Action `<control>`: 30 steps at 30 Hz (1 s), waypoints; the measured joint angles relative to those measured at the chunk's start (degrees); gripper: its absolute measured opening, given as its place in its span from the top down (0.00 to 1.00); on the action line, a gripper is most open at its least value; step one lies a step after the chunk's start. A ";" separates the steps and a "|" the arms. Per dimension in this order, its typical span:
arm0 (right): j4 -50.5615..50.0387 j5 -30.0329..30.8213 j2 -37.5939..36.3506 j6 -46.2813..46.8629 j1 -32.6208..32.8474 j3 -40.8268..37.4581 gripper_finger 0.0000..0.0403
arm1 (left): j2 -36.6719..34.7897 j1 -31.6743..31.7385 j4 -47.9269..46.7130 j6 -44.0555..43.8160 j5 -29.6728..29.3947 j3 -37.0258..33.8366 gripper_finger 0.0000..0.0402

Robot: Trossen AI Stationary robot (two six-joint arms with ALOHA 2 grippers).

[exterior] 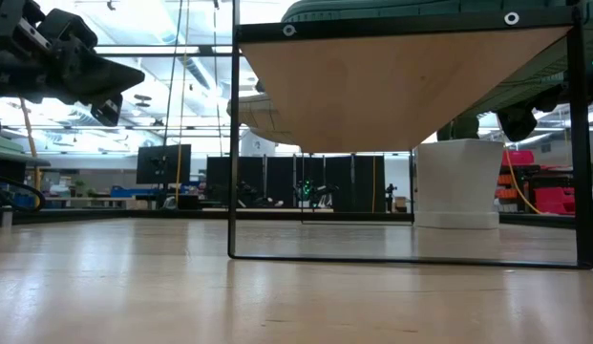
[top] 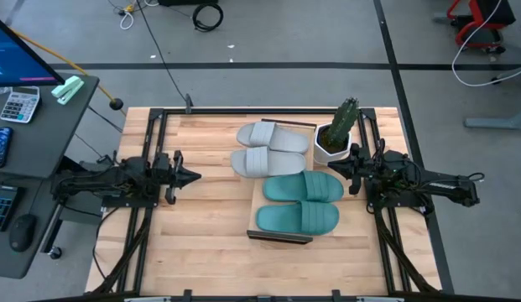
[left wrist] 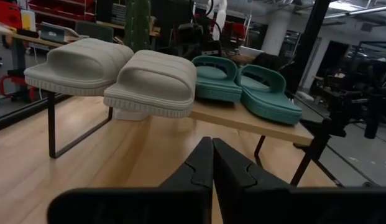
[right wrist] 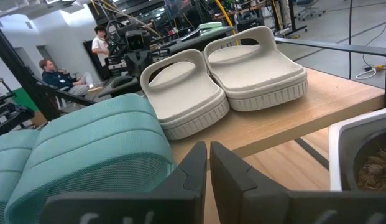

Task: Pick and place slides into the shelf
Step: Return to Home Position

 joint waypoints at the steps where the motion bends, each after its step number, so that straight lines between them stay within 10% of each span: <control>1: -0.01 0.01 0.00 0.00 0.00 0.00 0.93 | 0.00 0.00 -0.02 0.19 0.00 0.00 0.96; 30: 0.00 0.00 -0.01 0.00 0.00 0.00 0.93 | 0.07 0.00 -0.04 0.05 0.00 -0.02 0.90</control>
